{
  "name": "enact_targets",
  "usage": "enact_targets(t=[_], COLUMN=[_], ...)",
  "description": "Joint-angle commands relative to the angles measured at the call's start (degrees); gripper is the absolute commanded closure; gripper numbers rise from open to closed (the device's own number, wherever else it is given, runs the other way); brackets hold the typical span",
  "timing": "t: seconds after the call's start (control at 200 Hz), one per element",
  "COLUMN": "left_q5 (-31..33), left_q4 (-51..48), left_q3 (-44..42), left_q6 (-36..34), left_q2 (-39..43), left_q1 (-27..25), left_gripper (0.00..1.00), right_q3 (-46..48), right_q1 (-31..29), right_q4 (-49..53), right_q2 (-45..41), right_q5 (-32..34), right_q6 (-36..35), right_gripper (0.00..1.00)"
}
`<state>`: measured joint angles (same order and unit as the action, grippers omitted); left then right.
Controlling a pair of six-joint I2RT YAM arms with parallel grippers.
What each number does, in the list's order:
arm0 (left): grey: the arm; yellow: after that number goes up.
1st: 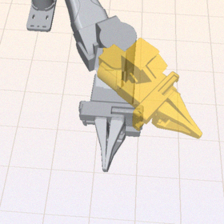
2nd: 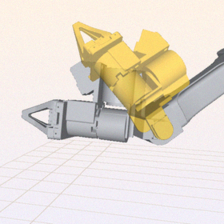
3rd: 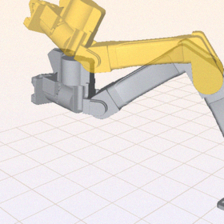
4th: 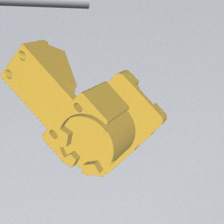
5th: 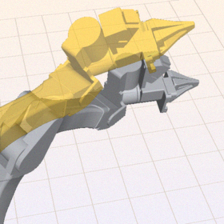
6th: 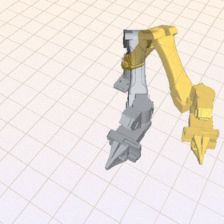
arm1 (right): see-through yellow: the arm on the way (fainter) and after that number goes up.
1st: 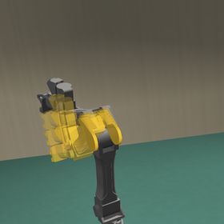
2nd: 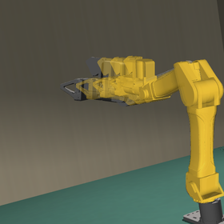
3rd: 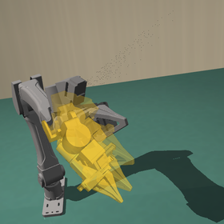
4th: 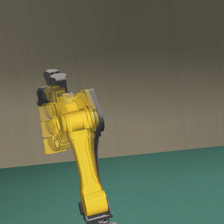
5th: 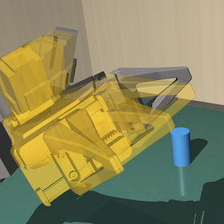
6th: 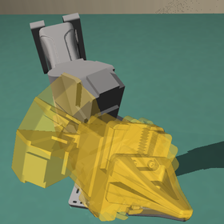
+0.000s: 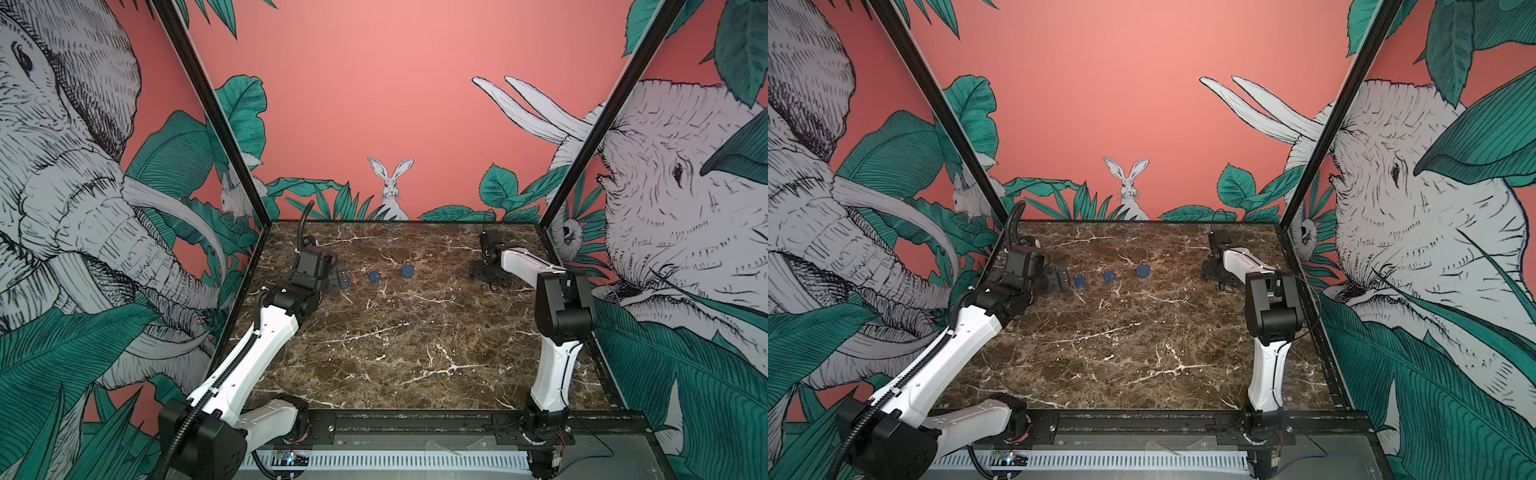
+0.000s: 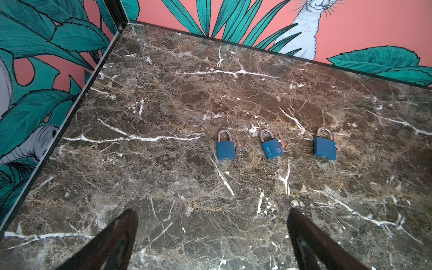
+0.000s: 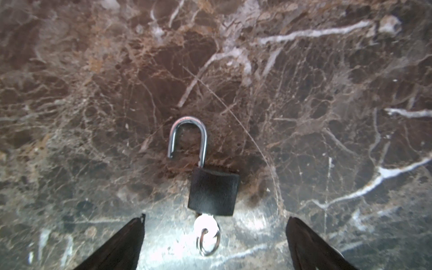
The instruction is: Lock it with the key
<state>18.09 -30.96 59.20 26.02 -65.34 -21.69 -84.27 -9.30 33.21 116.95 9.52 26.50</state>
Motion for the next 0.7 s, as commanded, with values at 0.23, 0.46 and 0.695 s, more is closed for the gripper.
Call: enact_targets(t=[0.23,0.46,0.695], left_q5=[-2.8,-0.8,1.7], left_q4=[0.8,-0.3,-0.6], left_q3=[-0.1,-0.1,-0.6], left_q6=[1.1,0.5,-0.3], left_q2=[-1.7,-1.7,-0.8], left_q1=[0.2,0.2,0.3], left_gripper=[0.01,0.01,0.01], right_q3=[-2.1,-2.5,-1.6], right_q1=[0.3,0.9,1.3], right_q4=[-0.6,-0.3,-0.8], right_q2=[2.9,4.2,4.4], right_q5=[0.1,-0.3,-2.0], right_q6=[-1.2,-1.9,-1.9], right_gripper=[0.2,0.34,0.45])
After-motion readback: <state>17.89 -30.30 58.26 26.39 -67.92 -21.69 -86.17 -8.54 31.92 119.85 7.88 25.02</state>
